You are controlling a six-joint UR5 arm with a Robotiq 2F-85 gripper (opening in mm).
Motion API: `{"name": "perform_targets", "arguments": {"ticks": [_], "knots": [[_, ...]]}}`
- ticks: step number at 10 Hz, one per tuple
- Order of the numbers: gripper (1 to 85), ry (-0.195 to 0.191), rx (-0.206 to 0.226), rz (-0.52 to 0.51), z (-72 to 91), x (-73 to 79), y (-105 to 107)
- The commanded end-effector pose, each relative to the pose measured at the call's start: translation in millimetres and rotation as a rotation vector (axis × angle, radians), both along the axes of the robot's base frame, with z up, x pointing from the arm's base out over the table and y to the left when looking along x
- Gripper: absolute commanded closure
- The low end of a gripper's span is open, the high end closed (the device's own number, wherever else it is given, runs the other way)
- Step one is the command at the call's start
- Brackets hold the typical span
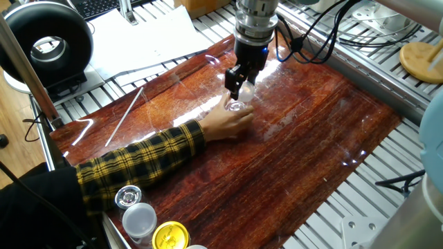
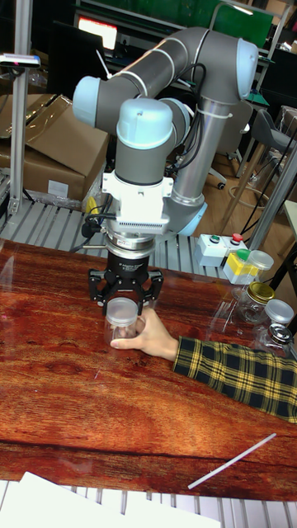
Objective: Unscrew the lid from the jar
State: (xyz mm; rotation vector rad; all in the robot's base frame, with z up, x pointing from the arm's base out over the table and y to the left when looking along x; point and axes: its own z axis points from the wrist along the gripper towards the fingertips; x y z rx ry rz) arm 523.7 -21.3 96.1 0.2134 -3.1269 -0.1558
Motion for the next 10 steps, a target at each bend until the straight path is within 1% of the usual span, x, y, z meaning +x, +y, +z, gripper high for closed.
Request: {"name": "perform_targets", "arguments": {"ticks": [1,2,3,4,5,6,7,8,9,10], "knots": [[47.3,-0.021,-0.001,-0.023,1.5,8.2,2],[50.3,-0.045,0.001,0.013,1.4,13.9,4],[54.7,-0.063,0.025,0.066,2.4,17.6,11],[55.3,-0.079,0.002,0.159,2.0,19.5,8],[56.0,-0.085,-0.006,0.252,2.6,18.2,10],[56.0,-0.088,-0.041,0.359,2.9,16.0,7],[56.0,-0.086,-0.057,0.440,3.5,12.6,9],[56.7,-0.081,-0.067,0.507,3.9,8.7,11],[56.7,-0.085,-0.069,0.602,3.9,7.1,12],[56.7,-0.095,-0.075,0.727,3.7,7.9,11]]}}
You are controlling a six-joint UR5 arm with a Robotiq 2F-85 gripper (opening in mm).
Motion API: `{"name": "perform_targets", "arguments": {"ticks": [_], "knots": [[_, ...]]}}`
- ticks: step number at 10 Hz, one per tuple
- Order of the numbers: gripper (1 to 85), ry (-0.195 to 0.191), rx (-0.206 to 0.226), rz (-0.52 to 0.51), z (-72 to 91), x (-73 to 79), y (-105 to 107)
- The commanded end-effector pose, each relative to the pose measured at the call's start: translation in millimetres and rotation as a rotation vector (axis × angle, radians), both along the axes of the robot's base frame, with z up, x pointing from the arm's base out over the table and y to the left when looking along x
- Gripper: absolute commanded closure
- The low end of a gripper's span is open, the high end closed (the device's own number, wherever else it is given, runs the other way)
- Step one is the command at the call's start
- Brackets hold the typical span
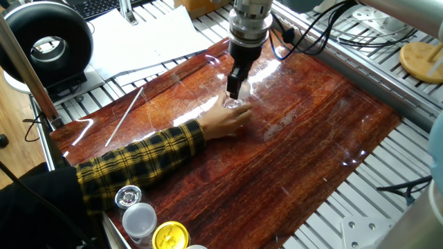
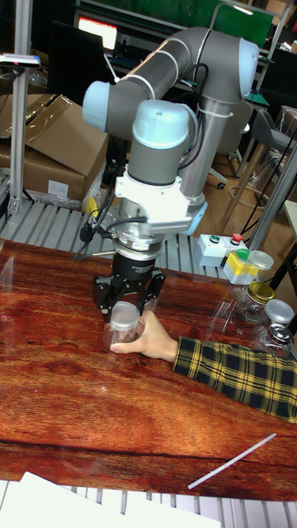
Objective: Unscrew the lid from the jar
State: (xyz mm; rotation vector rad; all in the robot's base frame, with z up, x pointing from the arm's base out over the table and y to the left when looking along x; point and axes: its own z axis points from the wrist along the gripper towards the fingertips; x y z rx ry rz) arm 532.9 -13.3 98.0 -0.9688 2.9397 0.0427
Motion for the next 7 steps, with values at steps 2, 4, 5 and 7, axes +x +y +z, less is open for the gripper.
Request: {"name": "perform_targets", "arguments": {"ticks": [2,4,5,7], "knots": [[55.3,-0.040,-0.032,0.422,2.1,4.3,2],[55.3,-0.086,-0.063,0.601,2.8,15.3,0],[55.0,-0.111,-0.071,0.662,3.3,20.6,0],[55.3,-0.169,-0.074,0.757,2.4,29.0,4]]}}
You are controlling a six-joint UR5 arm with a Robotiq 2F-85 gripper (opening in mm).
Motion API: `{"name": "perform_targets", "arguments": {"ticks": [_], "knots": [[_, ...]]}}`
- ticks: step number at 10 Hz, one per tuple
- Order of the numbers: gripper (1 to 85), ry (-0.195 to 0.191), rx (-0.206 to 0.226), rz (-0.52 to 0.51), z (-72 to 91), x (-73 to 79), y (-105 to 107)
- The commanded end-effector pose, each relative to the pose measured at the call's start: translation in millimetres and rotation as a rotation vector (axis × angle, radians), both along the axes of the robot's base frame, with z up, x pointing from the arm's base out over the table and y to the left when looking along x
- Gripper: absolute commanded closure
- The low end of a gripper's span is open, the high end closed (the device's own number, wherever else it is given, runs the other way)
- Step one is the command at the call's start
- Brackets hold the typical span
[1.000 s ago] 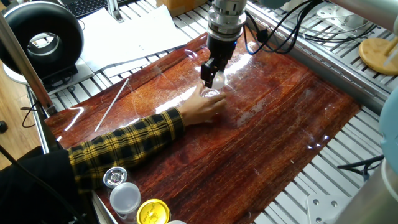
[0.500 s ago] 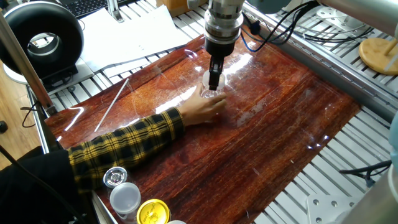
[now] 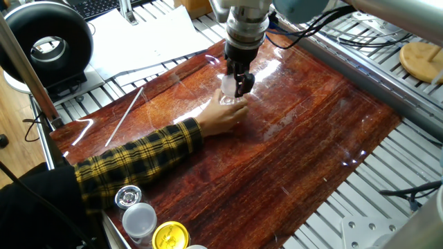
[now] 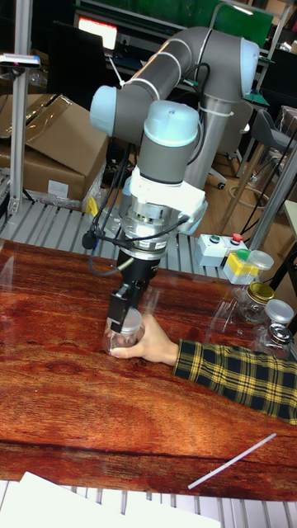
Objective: Unscrew the lid from the jar
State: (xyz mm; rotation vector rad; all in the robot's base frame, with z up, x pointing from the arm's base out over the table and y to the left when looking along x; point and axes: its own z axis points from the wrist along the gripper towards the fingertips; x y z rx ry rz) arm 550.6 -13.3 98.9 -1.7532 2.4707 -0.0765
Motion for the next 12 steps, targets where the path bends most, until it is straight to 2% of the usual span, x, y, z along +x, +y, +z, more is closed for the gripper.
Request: {"name": "perform_targets", "arguments": {"ticks": [1,3,6,8,10,12], "knots": [[55.0,-0.088,-0.002,0.204,0.7,15.2,3],[48.3,-0.099,-0.004,0.232,-0.5,16.8,3],[43.0,-0.083,0.006,0.206,-2.1,12.4,3],[36.0,-0.053,0.005,0.179,-3.8,4.9,0],[23.7,-0.014,-0.009,0.152,-5.2,-5.2,-7],[15.7,-0.012,-0.016,0.149,-5.4,-6.2,-9]]}}
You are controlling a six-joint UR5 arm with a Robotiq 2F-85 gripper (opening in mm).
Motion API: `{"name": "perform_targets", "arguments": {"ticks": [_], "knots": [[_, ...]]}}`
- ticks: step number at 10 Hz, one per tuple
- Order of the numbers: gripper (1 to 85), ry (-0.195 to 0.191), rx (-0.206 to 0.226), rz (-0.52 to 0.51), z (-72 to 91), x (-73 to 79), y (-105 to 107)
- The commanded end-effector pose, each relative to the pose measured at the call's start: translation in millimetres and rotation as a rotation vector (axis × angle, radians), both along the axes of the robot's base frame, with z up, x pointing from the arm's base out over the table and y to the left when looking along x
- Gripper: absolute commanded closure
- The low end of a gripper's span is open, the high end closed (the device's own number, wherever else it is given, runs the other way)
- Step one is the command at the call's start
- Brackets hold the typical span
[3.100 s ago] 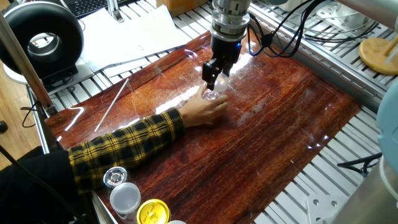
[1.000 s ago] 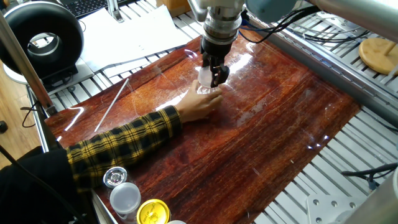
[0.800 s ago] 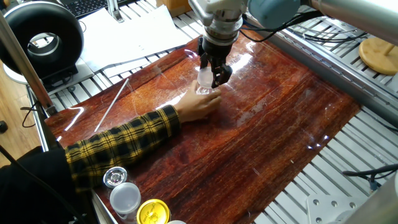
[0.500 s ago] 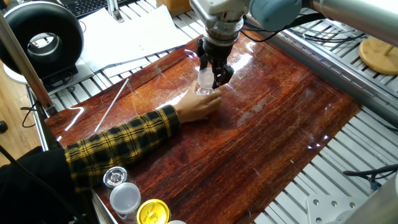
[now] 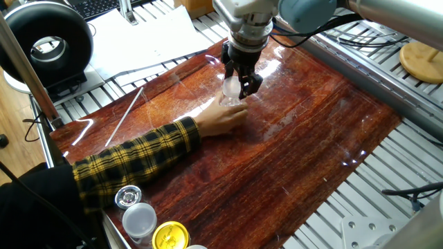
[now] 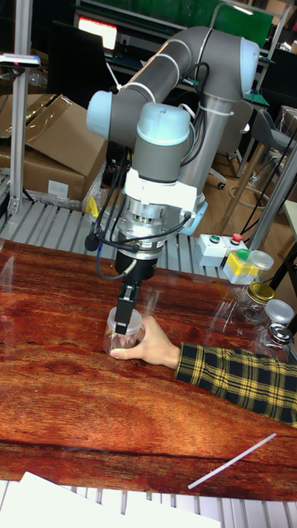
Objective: Unscrew the lid from the jar
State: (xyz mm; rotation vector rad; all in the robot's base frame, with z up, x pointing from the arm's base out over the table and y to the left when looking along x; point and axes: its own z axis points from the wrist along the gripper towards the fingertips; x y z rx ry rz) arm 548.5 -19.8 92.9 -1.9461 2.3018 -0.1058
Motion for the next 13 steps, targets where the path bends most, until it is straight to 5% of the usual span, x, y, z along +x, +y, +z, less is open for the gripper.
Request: {"name": "perform_targets", "arguments": {"ticks": [1,3,7,10,13], "knots": [[13.7,0.019,0.000,-0.034,0.7,-5.6,-5],[14.0,0.067,0.023,-0.168,3.5,-19.1,-8],[14.0,0.215,0.102,-0.658,13.2,-54.4,-7],[14.3,0.256,0.176,-0.955,16.5,-45.7,15],[16.0,0.247,0.184,-1.108,10.9,-31.1,12]]}}
